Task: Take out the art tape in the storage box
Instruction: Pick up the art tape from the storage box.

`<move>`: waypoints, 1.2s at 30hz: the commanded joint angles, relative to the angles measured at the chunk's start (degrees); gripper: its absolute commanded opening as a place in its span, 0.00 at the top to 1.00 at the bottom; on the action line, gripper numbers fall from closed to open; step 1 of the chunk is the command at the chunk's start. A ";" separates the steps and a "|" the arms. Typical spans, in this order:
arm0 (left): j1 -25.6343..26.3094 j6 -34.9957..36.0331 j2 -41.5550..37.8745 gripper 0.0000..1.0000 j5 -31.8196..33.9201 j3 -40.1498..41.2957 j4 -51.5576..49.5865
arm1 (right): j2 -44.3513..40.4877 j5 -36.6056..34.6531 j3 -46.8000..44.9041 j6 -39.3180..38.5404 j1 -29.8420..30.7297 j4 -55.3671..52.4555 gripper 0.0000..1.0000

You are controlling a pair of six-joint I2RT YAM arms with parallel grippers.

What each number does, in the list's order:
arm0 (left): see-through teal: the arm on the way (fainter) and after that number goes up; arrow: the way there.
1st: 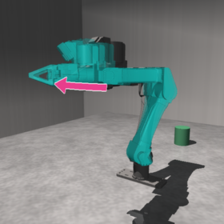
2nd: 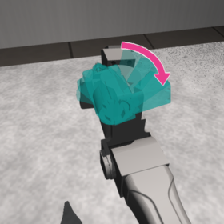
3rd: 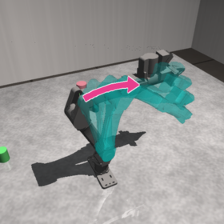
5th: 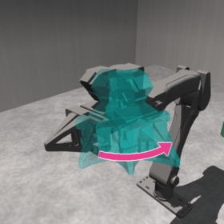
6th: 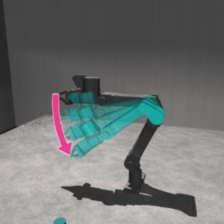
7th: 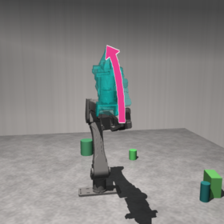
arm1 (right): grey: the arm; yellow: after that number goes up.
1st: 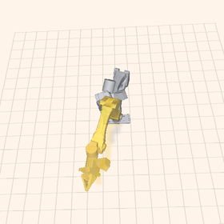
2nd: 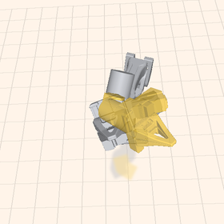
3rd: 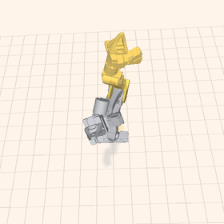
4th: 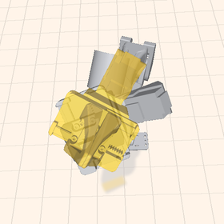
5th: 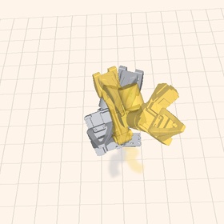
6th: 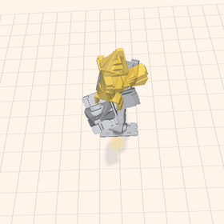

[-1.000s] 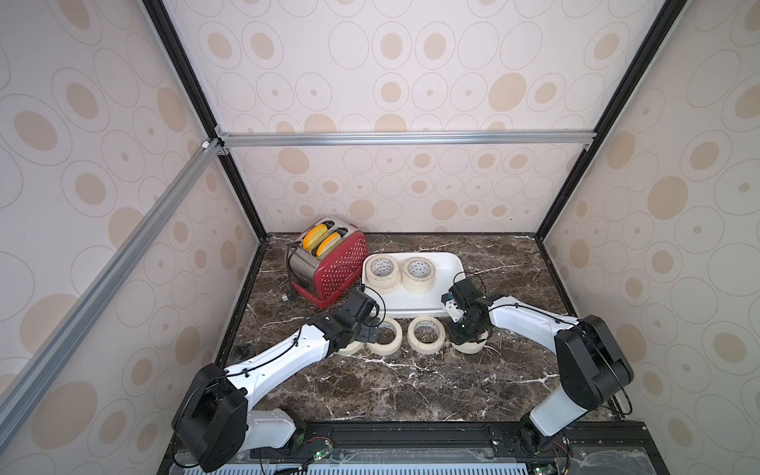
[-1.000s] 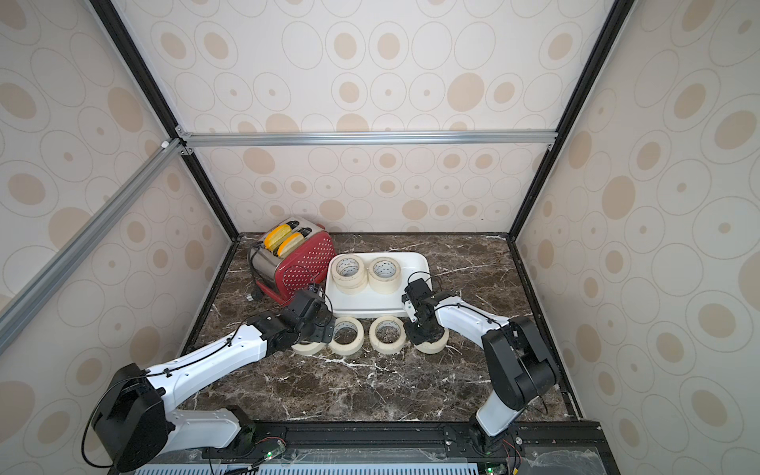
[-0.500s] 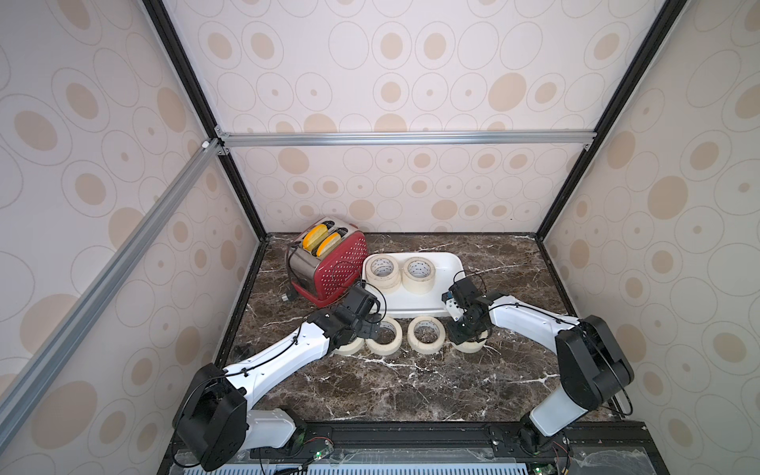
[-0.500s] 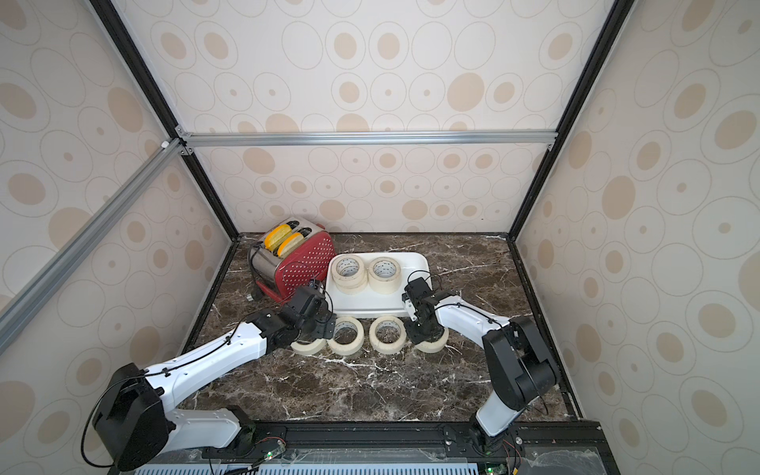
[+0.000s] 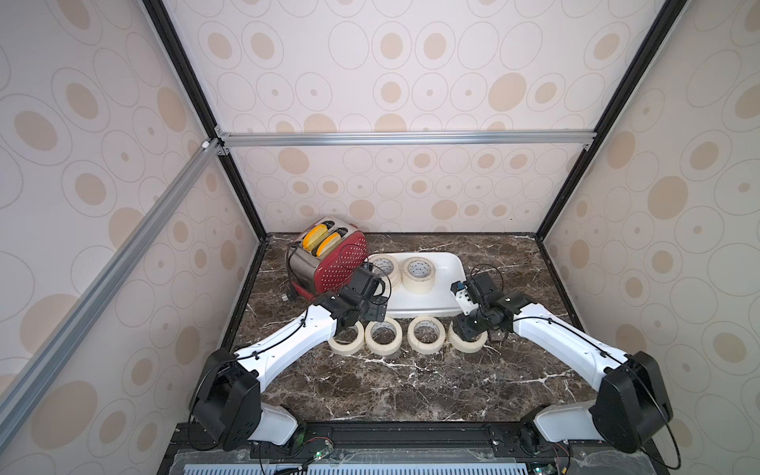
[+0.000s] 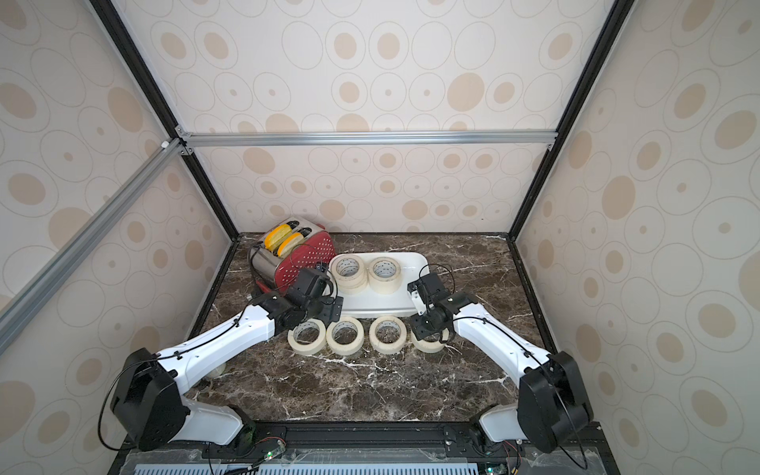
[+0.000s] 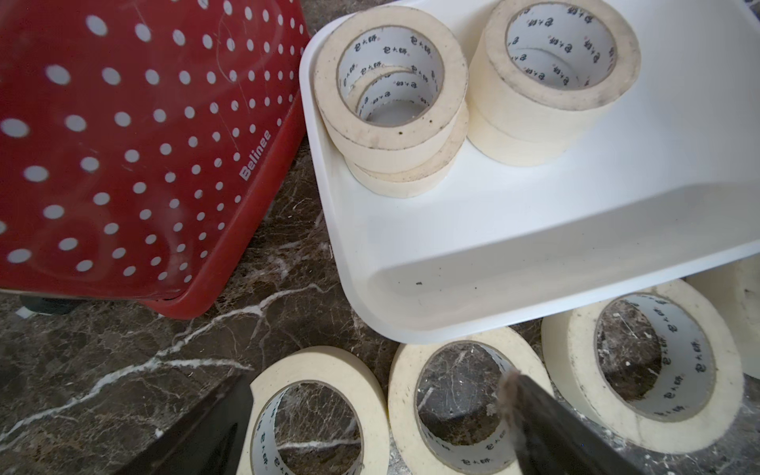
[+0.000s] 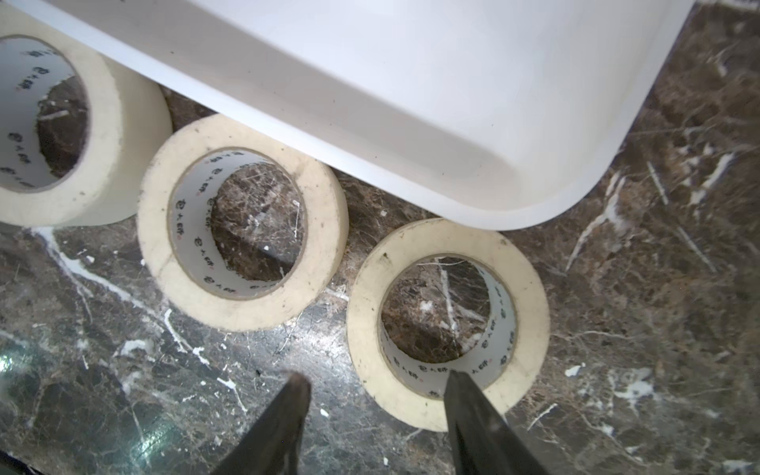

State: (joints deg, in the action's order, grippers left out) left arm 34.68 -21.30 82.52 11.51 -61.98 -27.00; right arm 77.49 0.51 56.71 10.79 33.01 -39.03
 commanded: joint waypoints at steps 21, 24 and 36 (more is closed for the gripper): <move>-2.50 9.22 27.80 0.09 -0.81 -32.33 -5.60 | -17.90 13.50 -12.79 5.42 -1.01 13.95 0.00; -2.51 10.40 30.70 0.11 -0.48 -34.83 -6.31 | -19.26 16.28 -13.68 6.59 -1.20 16.55 0.00; -2.75 13.82 42.17 0.31 -3.38 -45.99 -10.85 | -20.20 12.52 -13.35 7.51 -1.94 15.56 0.00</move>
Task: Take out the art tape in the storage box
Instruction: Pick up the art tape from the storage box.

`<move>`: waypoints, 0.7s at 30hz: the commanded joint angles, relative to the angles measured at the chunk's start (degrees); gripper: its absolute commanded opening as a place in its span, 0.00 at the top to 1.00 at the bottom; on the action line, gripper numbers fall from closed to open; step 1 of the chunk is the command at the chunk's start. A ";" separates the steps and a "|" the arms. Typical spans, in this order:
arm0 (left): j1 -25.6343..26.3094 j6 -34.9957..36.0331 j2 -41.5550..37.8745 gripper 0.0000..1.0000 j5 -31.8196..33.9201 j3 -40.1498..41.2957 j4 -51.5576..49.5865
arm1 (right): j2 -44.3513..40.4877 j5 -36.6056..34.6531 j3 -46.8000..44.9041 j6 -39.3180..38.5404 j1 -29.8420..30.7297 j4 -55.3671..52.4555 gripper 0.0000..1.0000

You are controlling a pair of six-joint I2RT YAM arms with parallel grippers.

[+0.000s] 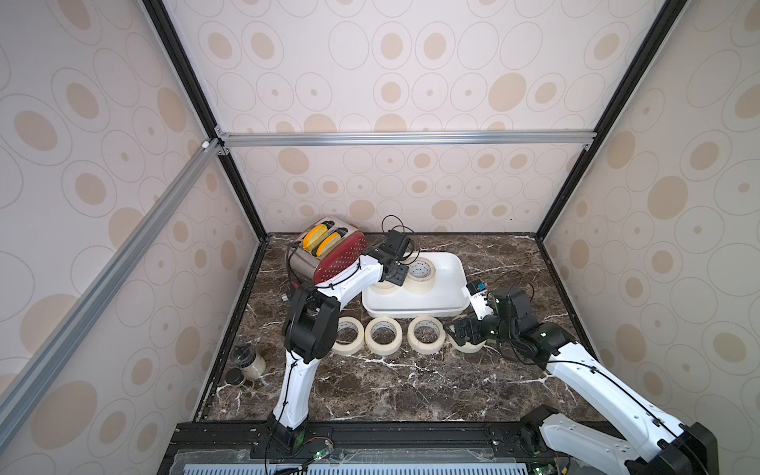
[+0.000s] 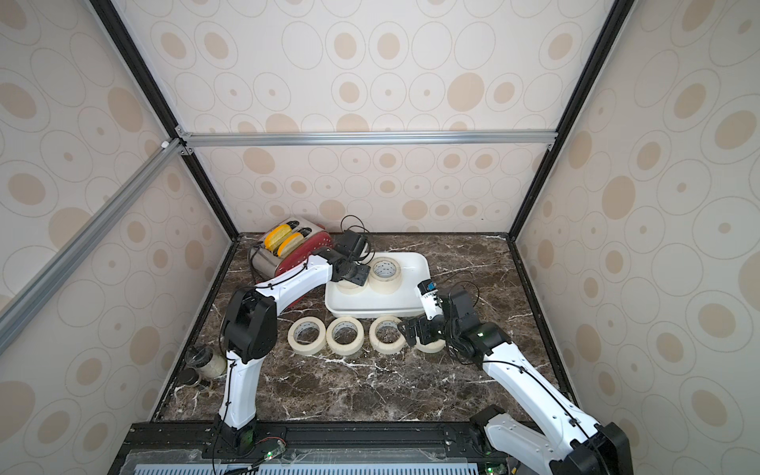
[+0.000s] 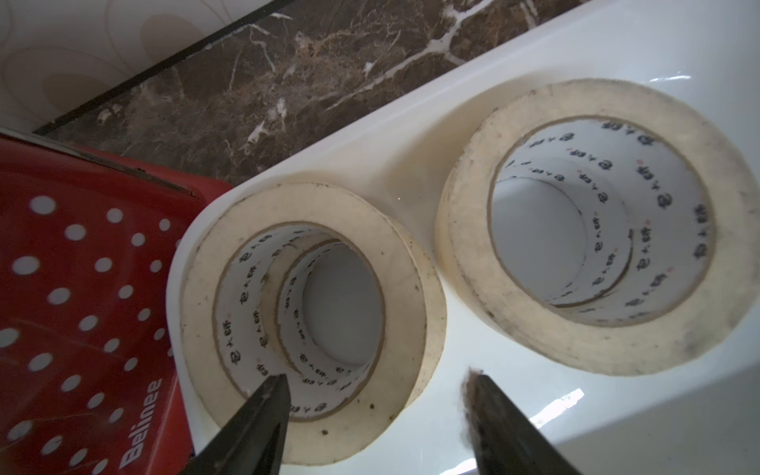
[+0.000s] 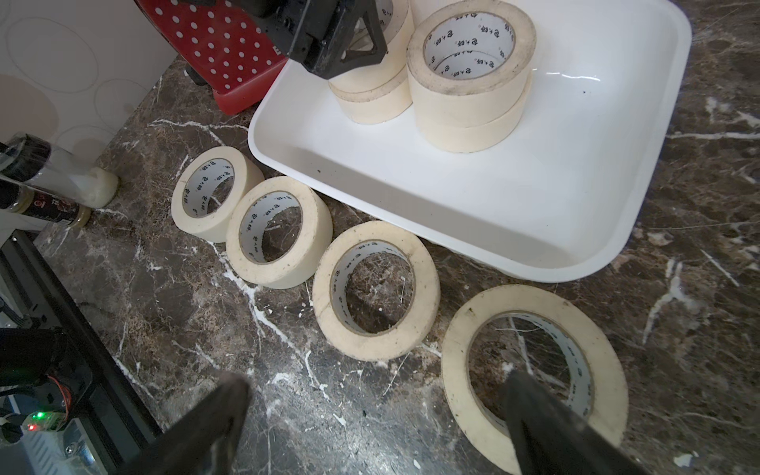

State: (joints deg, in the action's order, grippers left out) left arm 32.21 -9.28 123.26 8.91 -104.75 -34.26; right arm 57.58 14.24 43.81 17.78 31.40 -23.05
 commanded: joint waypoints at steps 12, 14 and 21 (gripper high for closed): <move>-0.63 2.25 6.11 0.56 -2.61 -7.22 -5.30 | 1.81 -1.72 -0.14 0.41 -0.33 -1.18 0.00; -0.73 2.33 6.35 0.59 -2.97 -7.38 -5.36 | 2.09 -1.85 0.01 0.41 -0.33 -1.27 0.00; -0.74 2.25 6.47 0.71 -4.16 -7.49 -5.46 | 2.93 -2.28 0.13 0.41 -0.33 -1.34 0.00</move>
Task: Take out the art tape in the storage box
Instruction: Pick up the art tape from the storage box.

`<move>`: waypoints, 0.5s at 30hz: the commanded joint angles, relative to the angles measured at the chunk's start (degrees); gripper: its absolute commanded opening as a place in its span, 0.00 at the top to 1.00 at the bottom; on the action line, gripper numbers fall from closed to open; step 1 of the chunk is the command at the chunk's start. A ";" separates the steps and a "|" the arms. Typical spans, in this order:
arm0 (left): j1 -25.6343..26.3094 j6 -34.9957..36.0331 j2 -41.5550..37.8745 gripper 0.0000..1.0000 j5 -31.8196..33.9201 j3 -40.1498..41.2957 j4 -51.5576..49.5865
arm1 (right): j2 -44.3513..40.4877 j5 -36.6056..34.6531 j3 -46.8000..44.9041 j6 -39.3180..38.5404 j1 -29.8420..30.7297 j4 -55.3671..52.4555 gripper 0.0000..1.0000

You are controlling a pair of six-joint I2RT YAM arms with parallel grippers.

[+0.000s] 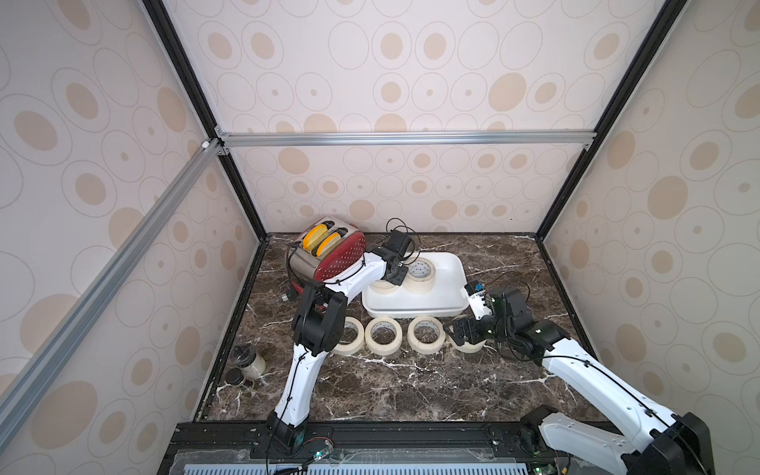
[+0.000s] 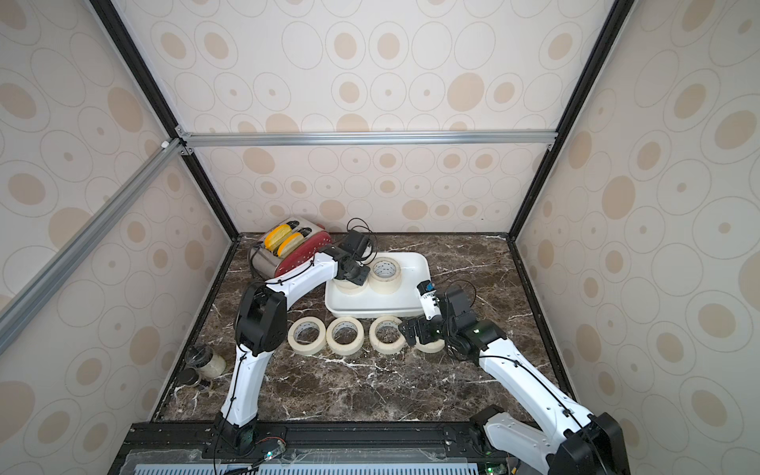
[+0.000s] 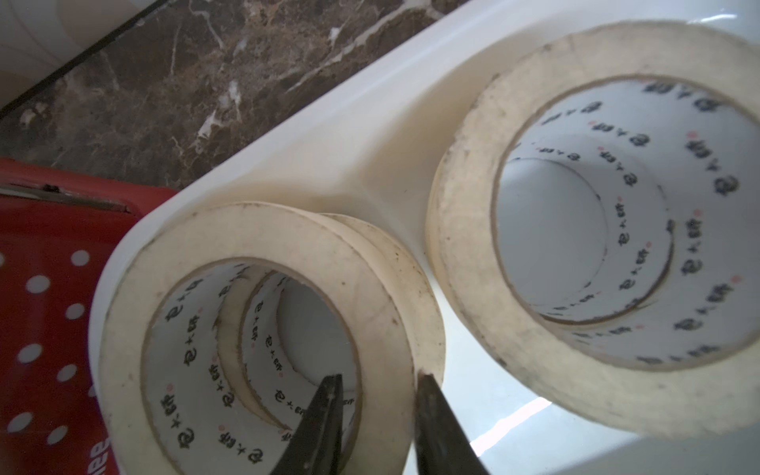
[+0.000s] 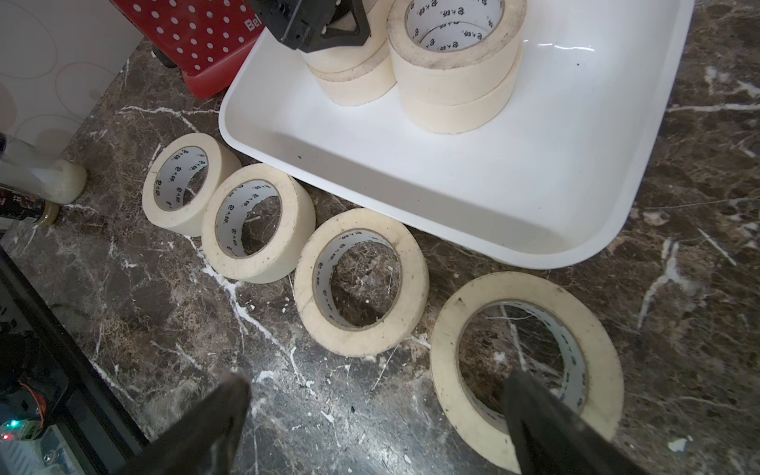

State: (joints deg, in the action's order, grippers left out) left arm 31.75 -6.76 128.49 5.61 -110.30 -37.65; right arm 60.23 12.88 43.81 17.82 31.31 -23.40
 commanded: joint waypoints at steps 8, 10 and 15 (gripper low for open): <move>-0.28 -1.36 -1.23 0.76 -1.25 -0.74 -2.01 | 0.59 -1.94 0.08 0.51 -0.25 -1.29 0.00; -0.26 -1.75 -2.54 0.77 -1.33 0.23 -1.51 | 0.55 -2.20 0.05 0.46 -0.26 -1.39 0.00; -0.28 -3.02 -7.04 0.80 -1.01 3.75 0.06 | 0.58 -3.02 0.13 0.37 -0.36 -1.69 0.00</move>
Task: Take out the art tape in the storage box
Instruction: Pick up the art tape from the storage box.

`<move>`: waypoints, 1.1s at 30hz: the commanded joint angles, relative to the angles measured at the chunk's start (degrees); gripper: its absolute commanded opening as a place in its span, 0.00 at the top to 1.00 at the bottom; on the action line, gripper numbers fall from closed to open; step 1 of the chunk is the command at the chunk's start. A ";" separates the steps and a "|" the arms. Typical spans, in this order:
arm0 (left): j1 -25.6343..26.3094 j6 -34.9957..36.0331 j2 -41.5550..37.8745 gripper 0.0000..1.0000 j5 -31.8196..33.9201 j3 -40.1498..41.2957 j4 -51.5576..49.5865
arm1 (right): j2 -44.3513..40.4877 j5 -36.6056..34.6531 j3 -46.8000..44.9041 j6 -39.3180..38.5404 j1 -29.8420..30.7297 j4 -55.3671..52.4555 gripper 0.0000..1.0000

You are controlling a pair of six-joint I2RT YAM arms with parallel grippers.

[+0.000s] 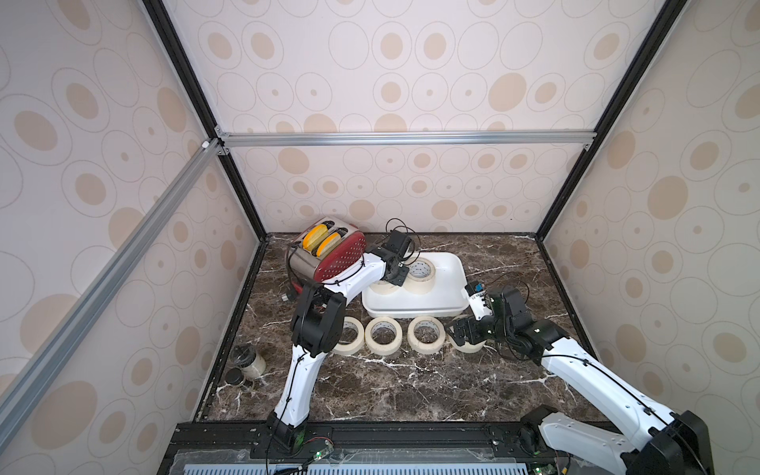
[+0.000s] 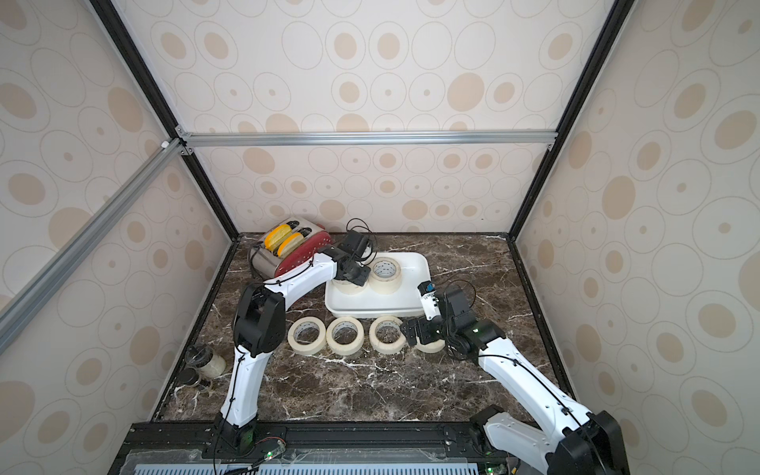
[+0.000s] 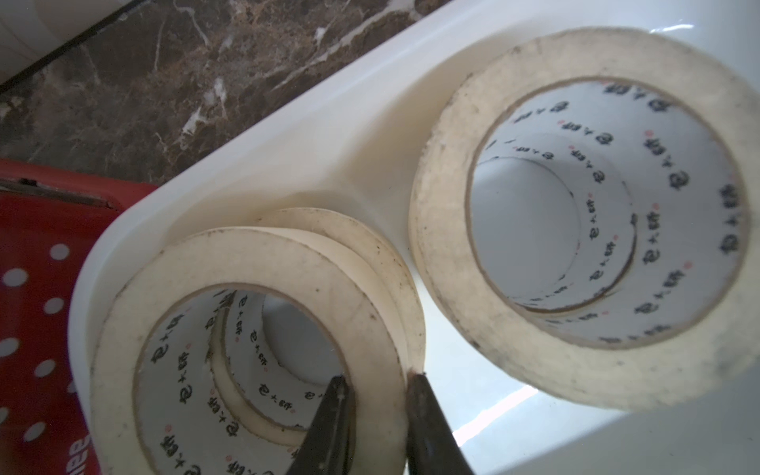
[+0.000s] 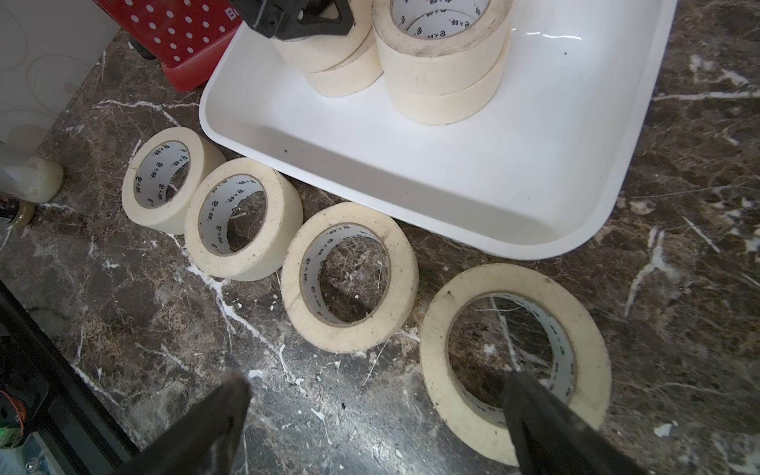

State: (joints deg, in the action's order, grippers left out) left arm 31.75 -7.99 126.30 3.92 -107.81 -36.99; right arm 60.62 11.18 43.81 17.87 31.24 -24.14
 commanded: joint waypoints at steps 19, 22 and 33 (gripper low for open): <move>-0.12 -8.81 -27.82 0.84 0.88 23.92 7.43 | -0.11 -3.86 1.06 0.07 -0.47 -1.33 0.00; 0.03 -10.43 -33.92 0.84 0.87 29.75 8.55 | 0.16 -4.21 1.51 -0.20 -0.67 -1.08 0.00; 4.14 -16.21 -55.18 0.85 4.55 49.17 3.55 | 1.24 -4.48 3.06 -1.13 -1.20 -0.66 0.00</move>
State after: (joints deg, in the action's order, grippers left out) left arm 34.20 -21.34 74.30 6.46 -60.71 -31.64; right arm 61.56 7.38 45.43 17.52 30.41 -24.75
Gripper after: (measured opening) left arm 0.218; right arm 0.995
